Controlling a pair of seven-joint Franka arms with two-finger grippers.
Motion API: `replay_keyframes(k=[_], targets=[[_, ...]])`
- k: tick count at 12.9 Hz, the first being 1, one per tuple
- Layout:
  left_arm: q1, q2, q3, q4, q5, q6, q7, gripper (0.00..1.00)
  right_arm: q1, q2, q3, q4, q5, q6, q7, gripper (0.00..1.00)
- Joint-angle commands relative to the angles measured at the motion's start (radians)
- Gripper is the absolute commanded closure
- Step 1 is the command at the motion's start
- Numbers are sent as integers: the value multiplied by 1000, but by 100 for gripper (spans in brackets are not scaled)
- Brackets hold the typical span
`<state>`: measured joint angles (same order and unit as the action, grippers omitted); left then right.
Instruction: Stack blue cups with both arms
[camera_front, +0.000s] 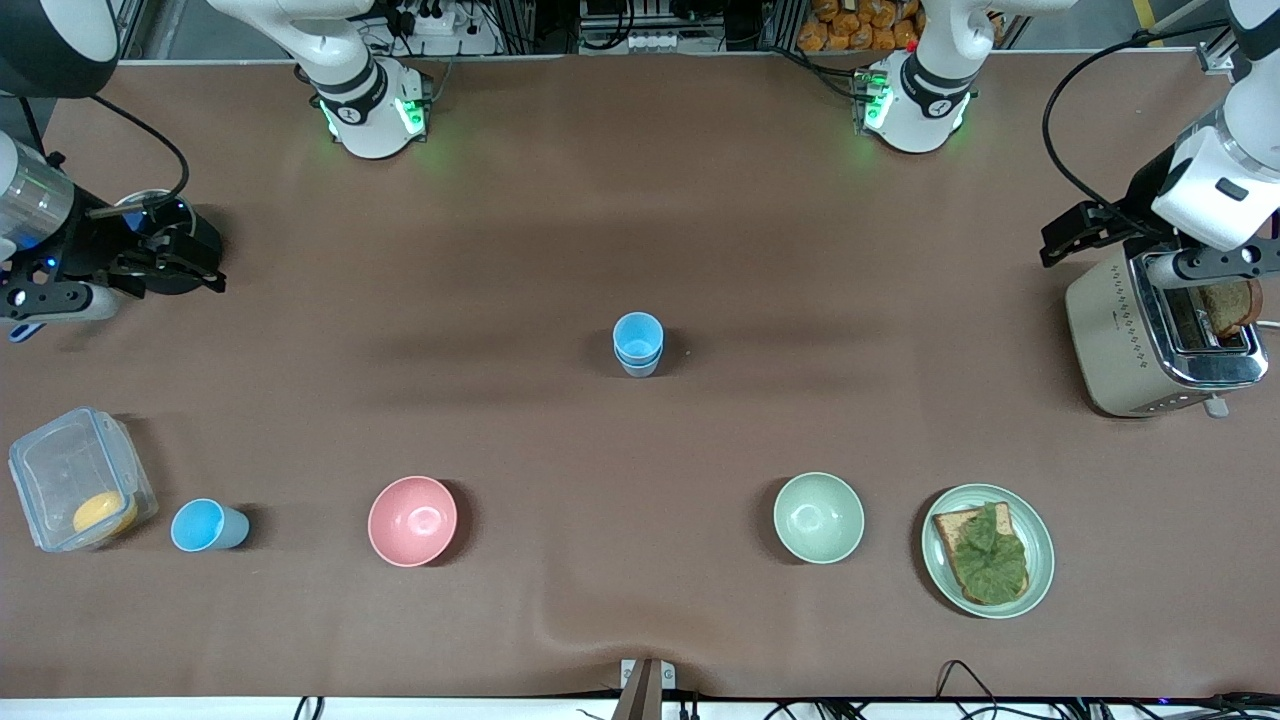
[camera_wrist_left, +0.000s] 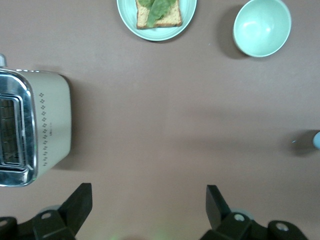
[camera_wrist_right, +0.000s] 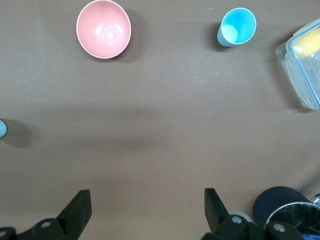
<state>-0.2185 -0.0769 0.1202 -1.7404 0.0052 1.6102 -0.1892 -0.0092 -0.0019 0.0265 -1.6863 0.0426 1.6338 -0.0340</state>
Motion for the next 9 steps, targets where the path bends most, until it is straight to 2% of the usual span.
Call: replay_keyframes(k=[1, 9], targets=[[19, -15, -31, -11, 33, -30, 14, 0, -18, -1, 13, 8, 2, -11, -6, 0], [21, -21, -36, -1, 32, -38, 7, 0, -18, -1, 13, 7, 2, -12, -6, 0]])
